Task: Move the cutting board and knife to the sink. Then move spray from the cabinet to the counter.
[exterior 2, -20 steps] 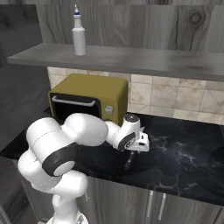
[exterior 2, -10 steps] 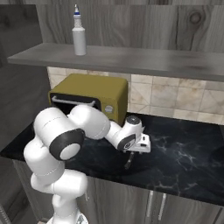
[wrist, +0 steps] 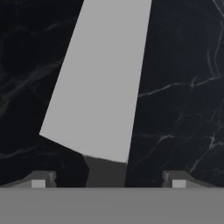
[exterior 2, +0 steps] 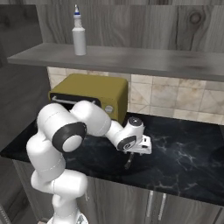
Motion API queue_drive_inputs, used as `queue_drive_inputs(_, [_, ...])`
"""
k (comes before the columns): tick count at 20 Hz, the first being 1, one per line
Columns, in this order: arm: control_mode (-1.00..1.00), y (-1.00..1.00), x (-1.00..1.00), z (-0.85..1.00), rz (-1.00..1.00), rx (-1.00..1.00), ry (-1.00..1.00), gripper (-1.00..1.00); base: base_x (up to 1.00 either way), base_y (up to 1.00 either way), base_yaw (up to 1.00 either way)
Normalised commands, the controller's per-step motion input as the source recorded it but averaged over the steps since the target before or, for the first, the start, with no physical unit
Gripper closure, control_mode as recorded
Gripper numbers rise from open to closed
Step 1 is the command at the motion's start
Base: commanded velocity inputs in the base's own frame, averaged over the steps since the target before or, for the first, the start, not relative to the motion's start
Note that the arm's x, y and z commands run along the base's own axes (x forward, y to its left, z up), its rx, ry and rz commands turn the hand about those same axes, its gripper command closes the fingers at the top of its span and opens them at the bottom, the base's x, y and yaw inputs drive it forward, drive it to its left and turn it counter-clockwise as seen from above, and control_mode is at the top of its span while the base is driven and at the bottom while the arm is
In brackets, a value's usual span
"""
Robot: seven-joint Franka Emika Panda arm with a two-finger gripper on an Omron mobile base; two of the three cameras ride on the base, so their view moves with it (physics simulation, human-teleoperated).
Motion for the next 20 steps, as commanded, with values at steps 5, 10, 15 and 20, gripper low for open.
queue_drive_inputs(5, [-1.0, -0.02, 0.03, -0.22, 0.0, 0.0, 0.0, -1.0, 0.0, 0.0, 0.0])
queue_drive_inputs(10, [-1.0, 0.0, -0.08, -0.4, 0.01, 0.0, 0.0, 1.0, 0.0, 0.0, 0.0])
queue_drive_inputs(15, [-1.0, 0.0, -0.09, -0.45, 0.0, 0.0, 0.0, 1.0, 0.0, 0.0, 0.0])
queue_drive_inputs(20, [-1.0, 0.0, -0.08, -0.45, 0.01, 0.0, 0.01, 1.0, 0.0, 0.0, 0.0])
